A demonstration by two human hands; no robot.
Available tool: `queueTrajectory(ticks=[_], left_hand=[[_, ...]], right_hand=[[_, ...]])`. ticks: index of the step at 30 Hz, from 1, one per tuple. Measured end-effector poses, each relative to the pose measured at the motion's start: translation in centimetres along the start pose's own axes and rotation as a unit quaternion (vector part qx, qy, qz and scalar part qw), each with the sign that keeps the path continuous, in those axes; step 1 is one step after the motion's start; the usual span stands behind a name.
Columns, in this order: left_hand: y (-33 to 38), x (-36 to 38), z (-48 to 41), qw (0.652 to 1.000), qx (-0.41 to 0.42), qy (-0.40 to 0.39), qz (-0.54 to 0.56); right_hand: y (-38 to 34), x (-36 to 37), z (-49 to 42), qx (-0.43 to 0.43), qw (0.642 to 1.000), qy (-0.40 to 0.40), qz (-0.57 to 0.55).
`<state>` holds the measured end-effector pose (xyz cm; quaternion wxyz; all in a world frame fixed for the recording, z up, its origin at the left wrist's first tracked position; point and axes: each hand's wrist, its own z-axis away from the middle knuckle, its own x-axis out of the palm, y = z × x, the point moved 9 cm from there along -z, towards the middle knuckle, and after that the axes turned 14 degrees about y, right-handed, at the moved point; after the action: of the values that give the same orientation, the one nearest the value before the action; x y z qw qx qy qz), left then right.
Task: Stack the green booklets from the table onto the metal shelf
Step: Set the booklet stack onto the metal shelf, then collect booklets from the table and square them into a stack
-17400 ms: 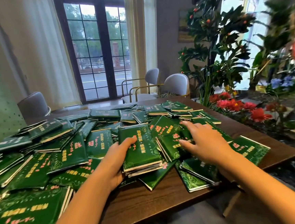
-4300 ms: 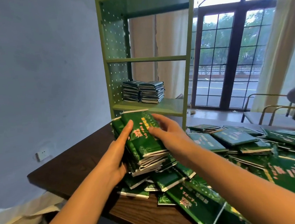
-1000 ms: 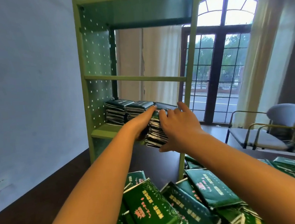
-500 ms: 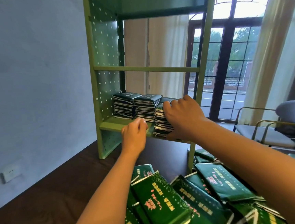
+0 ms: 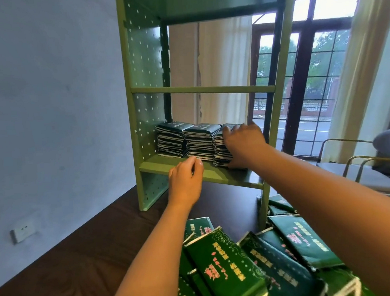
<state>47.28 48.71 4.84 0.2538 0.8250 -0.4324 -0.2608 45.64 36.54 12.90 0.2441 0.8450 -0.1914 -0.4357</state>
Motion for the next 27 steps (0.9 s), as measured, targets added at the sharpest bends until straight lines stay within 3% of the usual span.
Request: queueTrajectory(ticks=[6,16,20,23,27], left_hand=[[0.0,0.1,0.1,1.0,-0.004,-0.006,0.004],[0.4,0.0,-0.1,1.0,-0.007,-0.023,-0.011],[1.1,0.2,-0.2,0.998,-0.01,-0.051,-0.035],[1.2,0.6,-0.9,0.991,-0.027,-0.106,-0.074],[2.8,0.3,-0.9,0.983,0.011,-0.154,-0.094]], right_hand=[[0.8,2.5,-1.3,0.039,0.996,-0.082,-0.019],[1.5,2.2,-0.8,0.067,0.984,-0.142,-0.082],[1.2,0.6,0.2,0.057,0.986,-0.081,-0.131],[-0.1,-1.3,1.2,0.008,0.991,0.002,-0.135],[-0.7,-3.2,4.5,-0.061,0.987,0.036,-0.145]])
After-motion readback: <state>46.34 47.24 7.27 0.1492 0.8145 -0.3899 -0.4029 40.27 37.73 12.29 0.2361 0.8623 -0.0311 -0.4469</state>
